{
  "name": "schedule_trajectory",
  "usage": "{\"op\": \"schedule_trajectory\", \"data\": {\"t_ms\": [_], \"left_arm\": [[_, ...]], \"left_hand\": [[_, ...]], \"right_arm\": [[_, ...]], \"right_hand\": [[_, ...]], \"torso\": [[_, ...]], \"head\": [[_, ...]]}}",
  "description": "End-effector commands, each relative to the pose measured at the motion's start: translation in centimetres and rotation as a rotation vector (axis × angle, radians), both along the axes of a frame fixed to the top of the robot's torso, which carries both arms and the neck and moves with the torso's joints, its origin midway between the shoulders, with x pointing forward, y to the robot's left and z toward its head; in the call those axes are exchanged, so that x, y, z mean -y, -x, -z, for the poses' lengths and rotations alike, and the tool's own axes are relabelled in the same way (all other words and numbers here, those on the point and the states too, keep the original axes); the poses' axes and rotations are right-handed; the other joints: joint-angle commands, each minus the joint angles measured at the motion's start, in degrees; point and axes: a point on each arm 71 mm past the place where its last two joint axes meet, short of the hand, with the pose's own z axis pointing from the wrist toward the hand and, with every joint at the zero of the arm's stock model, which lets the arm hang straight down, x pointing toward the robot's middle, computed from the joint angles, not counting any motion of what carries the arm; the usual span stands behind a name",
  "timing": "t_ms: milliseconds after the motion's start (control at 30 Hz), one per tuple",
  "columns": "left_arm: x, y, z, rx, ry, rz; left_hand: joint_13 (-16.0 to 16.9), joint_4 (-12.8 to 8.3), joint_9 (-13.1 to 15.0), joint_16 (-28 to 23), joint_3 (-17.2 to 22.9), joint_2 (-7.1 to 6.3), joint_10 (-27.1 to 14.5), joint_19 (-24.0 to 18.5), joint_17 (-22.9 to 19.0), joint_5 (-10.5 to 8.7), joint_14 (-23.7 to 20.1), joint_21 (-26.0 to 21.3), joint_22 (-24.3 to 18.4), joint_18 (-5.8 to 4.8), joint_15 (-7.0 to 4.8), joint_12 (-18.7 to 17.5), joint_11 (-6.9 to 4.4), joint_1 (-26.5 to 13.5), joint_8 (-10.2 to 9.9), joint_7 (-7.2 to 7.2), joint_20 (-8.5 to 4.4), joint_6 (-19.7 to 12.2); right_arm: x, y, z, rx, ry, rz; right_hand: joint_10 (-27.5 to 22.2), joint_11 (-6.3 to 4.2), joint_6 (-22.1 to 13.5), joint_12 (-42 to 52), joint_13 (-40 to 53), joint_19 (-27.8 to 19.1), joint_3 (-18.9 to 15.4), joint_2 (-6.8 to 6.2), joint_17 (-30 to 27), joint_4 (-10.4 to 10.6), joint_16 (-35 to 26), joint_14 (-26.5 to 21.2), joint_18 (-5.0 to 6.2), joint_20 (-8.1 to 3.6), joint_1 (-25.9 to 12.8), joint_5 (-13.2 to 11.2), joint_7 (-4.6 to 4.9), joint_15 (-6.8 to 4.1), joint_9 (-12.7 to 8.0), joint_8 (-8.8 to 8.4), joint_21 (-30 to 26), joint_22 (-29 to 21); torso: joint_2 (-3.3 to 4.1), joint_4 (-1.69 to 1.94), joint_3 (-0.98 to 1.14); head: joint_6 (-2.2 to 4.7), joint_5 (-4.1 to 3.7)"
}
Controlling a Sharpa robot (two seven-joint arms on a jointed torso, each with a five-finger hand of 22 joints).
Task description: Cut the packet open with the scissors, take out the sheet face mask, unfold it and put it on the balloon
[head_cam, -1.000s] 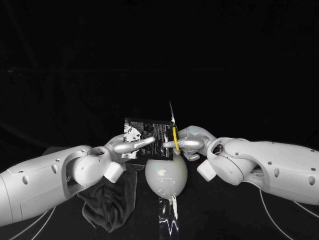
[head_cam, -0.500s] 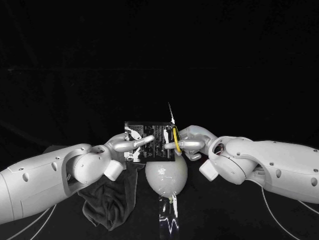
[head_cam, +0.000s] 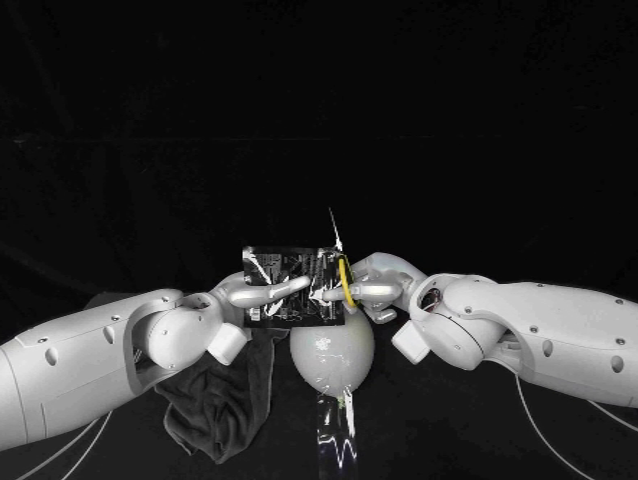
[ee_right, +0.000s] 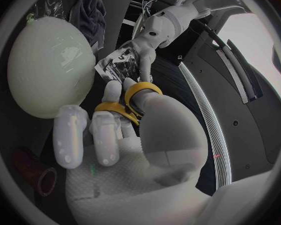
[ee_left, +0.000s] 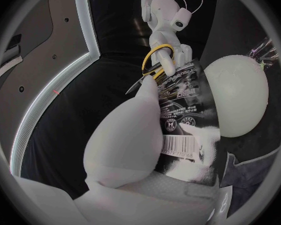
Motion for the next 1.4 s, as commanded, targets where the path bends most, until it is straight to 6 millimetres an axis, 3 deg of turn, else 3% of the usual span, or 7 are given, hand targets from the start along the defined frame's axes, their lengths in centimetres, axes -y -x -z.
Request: {"op": "schedule_trajectory", "data": {"t_ms": [33, 200, 367, 467, 667, 1000, 1400], "left_arm": [[0.5, 0.2, -0.1, 0.000, -0.001, 0.023], [0.4, 0.1, -0.2, 0.010, 0.004, 0.009], [0.2, -0.2, -0.3, 0.033, 0.009, -0.035], [0.0, -0.3, -0.4, 0.047, 0.009, -0.068], [-0.3, -0.5, -0.6, 0.079, 0.013, -0.123], [0.3, -0.6, -0.9, 0.100, 0.051, -0.163], [1.4, -0.9, -1.2, 0.091, 0.145, -0.224]], "left_hand": [[-0.1, -0.3, -0.1, 0.2, 0.1, 0.32, 0.5, 0.6, 0.1, -0.03, 0.5, 0.0, 0.0, 1.01, -0.03, -0.1, 0.01, 1.0, 0.1, 1.61, -0.15, 0.5], [-0.1, -0.6, -0.3, 0.3, 2.1, 2.72, 1.1, 1.3, 0.1, -0.01, 1.0, 0.1, 0.1, 1.03, -0.49, -0.2, -0.55, 3.8, 0.0, 0.95, -0.59, 1.3], [0.1, -1.3, 0.0, 2.0, 8.4, 7.96, 5.8, 4.6, 0.8, 0.16, 5.0, 1.7, 0.6, 1.06, -2.50, 1.0, -2.69, 9.0, 1.6, -1.17, -2.87, 5.6], [0.1, -1.0, 0.2, 2.8, 10.5, 8.46, 8.0, 6.2, 1.1, 0.03, 6.9, 2.4, 0.9, 1.05, -3.22, 1.3, -3.38, 9.2, 2.2, -1.76, -3.74, 6.7], [-0.1, 0.2, 0.9, 4.1, 15.5, 6.51, 12.3, 9.6, 2.2, -0.02, 10.3, 4.1, 1.2, 0.87, -4.52, 1.2, -4.60, 6.9, 3.3, -2.74, -5.37, 8.1], [-0.1, -0.1, 1.4, 4.7, 20.1, 4.61, 14.3, 10.5, 3.3, -0.01, 11.5, 5.0, 1.5, 0.75, -4.99, 0.6, -5.05, 4.2, 3.7, -3.15, -5.90, 8.4], [-0.1, -1.0, 1.9, 4.8, 24.0, 3.18, 15.0, 10.5, 4.1, -0.02, 11.5, 5.4, 1.6, 0.71, -5.02, -0.2, -5.07, 1.8, 3.9, -3.13, -5.92, 8.3]], "right_arm": [[-0.5, 0.1, -0.2, 0.013, -0.009, -0.015], [-0.7, 0.1, -0.2, 0.008, -0.011, -0.023], [-0.6, 0.1, -0.3, 0.005, -0.033, -0.015], [-0.3, 0.0, -0.4, 0.013, -0.058, 0.002], [0.5, -0.2, -0.5, 0.028, -0.104, 0.038], [2.1, -0.2, -0.3, 0.075, -0.213, 0.113], [5.7, 1.9, 1.5, 0.028, -0.342, 0.253]], "right_hand": [[13.2, -7.06, -0.1, 29.0, 0.1, -0.1, 7.4, 1.26, 11.9, -1.3, 0.2, 5.3, 0.36, -0.38, 0.4, 0.2, -0.50, -0.28, 0.1, 0.27, 0.0, 10.7], [13.2, -7.06, -0.1, 29.2, 0.3, -0.2, 7.5, 1.27, 11.8, -1.3, 0.2, 5.3, 0.41, -0.38, 0.4, 0.2, -0.50, -0.28, 0.1, 0.27, -0.2, 10.6], [13.3, -6.98, -0.3, 30.2, 1.3, -1.0, 7.7, 1.35, 11.1, -1.0, -0.2, 5.1, 0.71, -0.35, -0.1, 0.2, -0.38, -0.23, 0.3, 0.18, -1.3, 10.1], [13.1, -6.84, -0.7, 30.6, 1.9, -2.3, 7.5, 1.32, 9.1, -0.3, -1.4, 4.6, 1.15, -0.31, -1.0, 0.1, -0.22, -0.11, 0.5, -0.05, -3.0, 9.3], [6.6, -5.42, -4.1, 14.8, -12.4, -7.6, 2.8, -0.78, -0.3, 5.0, -8.4, 1.5, 2.80, 0.61, -4.7, 0.1, 1.11, 0.91, -1.1, -4.28, -10.7, 5.6], [-1.1, -4.23, -2.6, -7.0, -28.6, -12.5, -1.3, -4.43, -9.3, 7.3, -16.2, -2.1, 4.33, 1.72, -2.3, 0.1, 2.29, 2.15, -3.9, -7.45, -18.6, 1.9], [9.1, -5.90, 1.2, -10.5, -32.2, -8.2, 0.8, -3.32, -6.1, 2.6, -13.5, 0.3, 3.28, 0.82, 7.3, 0.3, 0.83, 0.68, -4.4, -7.35, -13.8, 4.2]], "torso": [[0.02, -0.02, -0.04], [-0.03, -0.01, -0.03], [-0.02, -0.05, -0.02], [-0.04, -0.06, -0.02], [-0.03, -0.08, 0.01], [-0.04, -0.15, 0.06], [-0.21, -0.32, 0.29]], "head": [[0.07, -0.01], [0.10, 0.06], [0.11, 0.10], [0.12, 0.11], [0.12, 0.06], [0.24, -0.33], [0.43, -1.87]]}}
